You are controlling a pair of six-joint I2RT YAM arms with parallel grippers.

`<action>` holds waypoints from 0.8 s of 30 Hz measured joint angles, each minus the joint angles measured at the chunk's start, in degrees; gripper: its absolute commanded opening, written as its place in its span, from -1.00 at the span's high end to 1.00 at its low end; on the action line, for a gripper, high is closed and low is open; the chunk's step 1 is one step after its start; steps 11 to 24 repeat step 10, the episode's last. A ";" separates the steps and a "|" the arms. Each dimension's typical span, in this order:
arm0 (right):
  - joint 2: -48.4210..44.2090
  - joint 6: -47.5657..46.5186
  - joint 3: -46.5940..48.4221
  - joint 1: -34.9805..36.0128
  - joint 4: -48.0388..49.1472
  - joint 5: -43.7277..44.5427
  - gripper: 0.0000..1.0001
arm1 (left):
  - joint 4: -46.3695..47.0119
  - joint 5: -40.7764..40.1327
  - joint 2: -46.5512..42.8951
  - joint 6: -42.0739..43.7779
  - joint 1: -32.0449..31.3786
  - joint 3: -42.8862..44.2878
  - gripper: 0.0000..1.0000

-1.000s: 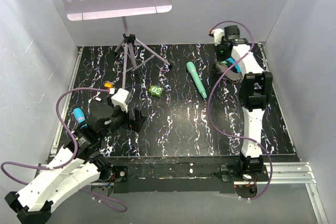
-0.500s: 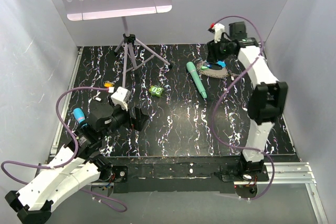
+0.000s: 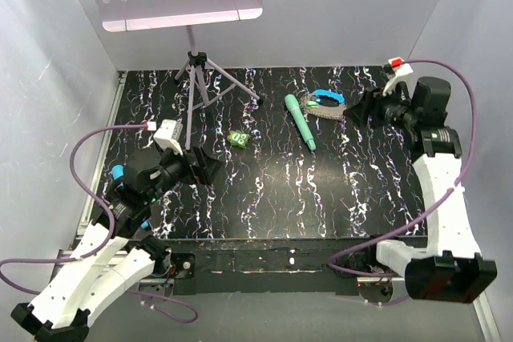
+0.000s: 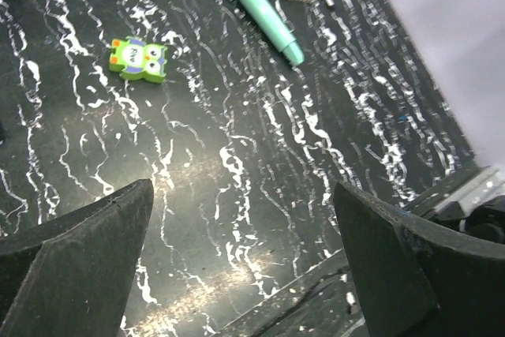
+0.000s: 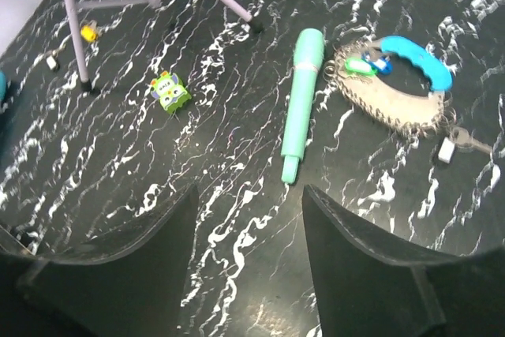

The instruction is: Put the keys on the keyring

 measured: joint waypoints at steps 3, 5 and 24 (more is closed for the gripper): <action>-5.40 5.11 -2.60 -0.70 -1.01 4.07 -0.39 | -0.72 0.31 -1.66 -1.44 0.15 1.68 -0.96; -8.74 7.21 -2.82 -0.98 -2.40 6.73 -0.39 | -1.44 0.20 -3.39 -1.84 0.15 2.08 -0.96; -15.26 9.42 -2.82 -1.40 -4.31 10.23 -0.37 | -4.63 -1.05 -5.07 -1.68 0.15 4.28 -0.96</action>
